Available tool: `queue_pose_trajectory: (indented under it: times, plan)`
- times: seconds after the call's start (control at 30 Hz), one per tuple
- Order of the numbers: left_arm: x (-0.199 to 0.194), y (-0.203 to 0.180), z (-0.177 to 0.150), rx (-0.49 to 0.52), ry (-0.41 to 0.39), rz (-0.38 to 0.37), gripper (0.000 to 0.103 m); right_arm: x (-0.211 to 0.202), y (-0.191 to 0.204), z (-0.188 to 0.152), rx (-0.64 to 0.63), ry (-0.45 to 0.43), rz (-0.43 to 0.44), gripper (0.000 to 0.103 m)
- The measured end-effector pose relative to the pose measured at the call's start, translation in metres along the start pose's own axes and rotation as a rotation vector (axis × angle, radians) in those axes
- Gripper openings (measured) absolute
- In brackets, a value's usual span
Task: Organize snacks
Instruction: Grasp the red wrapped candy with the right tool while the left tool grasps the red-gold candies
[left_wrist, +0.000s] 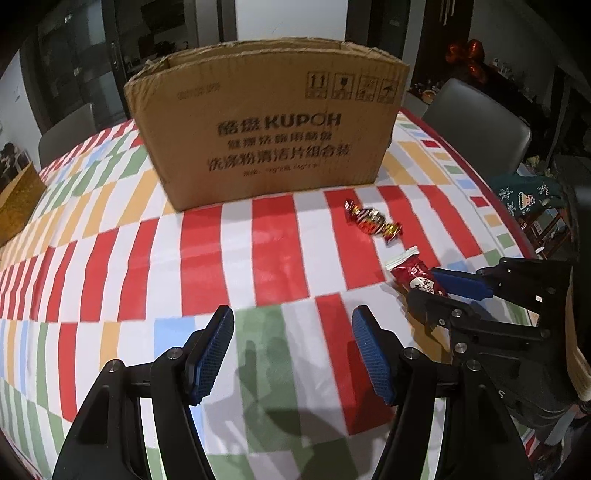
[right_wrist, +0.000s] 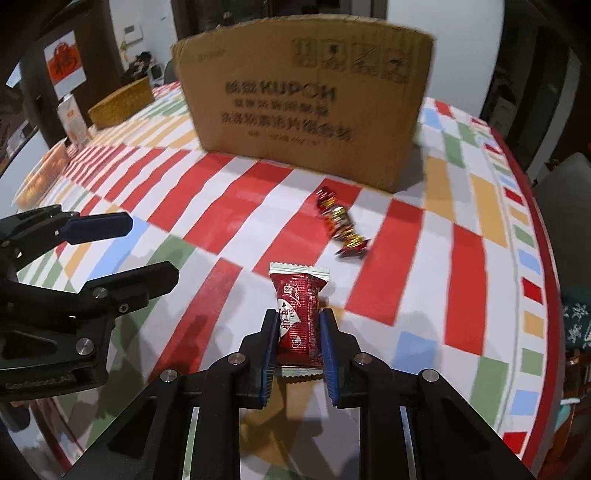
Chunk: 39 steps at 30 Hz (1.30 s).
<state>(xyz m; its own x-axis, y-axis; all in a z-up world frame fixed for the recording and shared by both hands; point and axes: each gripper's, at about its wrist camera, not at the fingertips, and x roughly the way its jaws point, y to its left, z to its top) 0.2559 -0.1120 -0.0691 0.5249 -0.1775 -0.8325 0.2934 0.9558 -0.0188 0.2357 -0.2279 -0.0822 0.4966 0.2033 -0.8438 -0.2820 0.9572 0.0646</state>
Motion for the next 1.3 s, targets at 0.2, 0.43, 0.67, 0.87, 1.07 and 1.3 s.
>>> queue_pose_trajectory:
  times: [0.2, 0.43, 0.67, 0.87, 1.07, 1.3]
  plan:
    - [0.007, -0.014, 0.023, 0.011, -0.037, -0.034, 0.066, -0.011, -0.025, 0.005, 0.083, -0.057, -0.049, 0.023]
    - [0.031, -0.032, 0.052, -0.025, -0.046, -0.096, 0.062, -0.023, -0.054, 0.014, 0.176, -0.126, -0.085, 0.023]
    - [0.062, -0.045, 0.066, -0.062, -0.008, -0.120, 0.053, -0.025, -0.071, 0.018, 0.211, -0.157, -0.103, 0.023]
    - [0.083, -0.055, 0.069, -0.047, 0.027, -0.113, 0.044, -0.021, -0.082, 0.019, 0.226, -0.164, -0.111, 0.023]
    - [0.093, -0.060, 0.072, -0.039, 0.032, -0.108, 0.036, -0.015, -0.091, 0.017, 0.247, -0.155, -0.103, 0.023]
    - [0.092, -0.056, 0.070, -0.049, 0.040, -0.127, 0.019, -0.012, -0.089, 0.016, 0.251, -0.151, -0.089, 0.023]
